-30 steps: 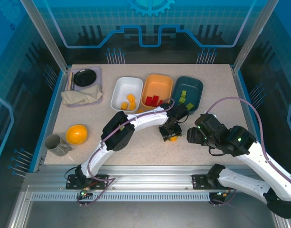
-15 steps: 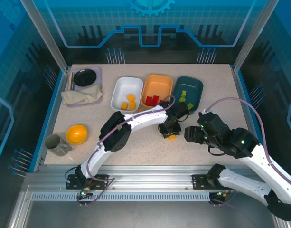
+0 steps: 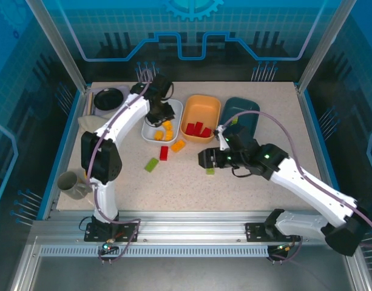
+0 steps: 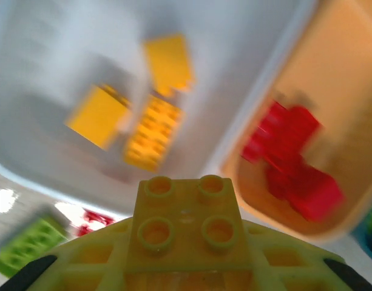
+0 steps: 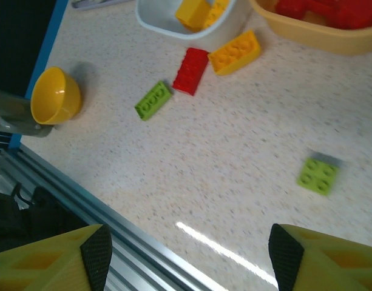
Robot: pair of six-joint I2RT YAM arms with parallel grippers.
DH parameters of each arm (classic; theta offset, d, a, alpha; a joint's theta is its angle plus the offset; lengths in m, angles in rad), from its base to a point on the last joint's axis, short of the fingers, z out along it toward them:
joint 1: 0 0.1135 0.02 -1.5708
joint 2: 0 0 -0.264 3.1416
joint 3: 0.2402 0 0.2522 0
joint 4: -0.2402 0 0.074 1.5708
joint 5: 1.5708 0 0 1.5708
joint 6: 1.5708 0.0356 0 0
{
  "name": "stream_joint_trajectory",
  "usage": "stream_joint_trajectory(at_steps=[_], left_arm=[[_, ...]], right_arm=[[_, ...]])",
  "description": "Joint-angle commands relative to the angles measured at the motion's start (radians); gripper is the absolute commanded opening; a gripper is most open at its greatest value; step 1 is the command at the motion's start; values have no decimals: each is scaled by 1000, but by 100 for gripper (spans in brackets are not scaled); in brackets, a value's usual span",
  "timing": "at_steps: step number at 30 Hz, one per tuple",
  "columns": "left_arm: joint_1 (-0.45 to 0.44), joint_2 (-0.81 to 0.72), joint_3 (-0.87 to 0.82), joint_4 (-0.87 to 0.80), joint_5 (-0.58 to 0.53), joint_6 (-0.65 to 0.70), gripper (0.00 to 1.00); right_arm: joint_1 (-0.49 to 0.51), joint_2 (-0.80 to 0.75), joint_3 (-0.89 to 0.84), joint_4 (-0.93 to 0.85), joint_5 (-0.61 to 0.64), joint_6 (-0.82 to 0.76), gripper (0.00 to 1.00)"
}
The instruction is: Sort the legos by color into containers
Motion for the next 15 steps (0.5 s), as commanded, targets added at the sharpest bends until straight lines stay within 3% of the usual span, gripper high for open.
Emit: stream_joint_trajectory(at_steps=[1, 11, 15], left_arm=[[39, 94, 87, -75, -92, 158, 24], [90, 367, 328, -130, -151, 241, 26], [90, 389, 323, -130, -137, 235, 35]], right_arm=[[-12, 97, 77, 164, -85, 29, 72], [-56, 323, 218, 148, -115, 88, 72], [-58, 356, 233, 100, -89, 95, 72]])
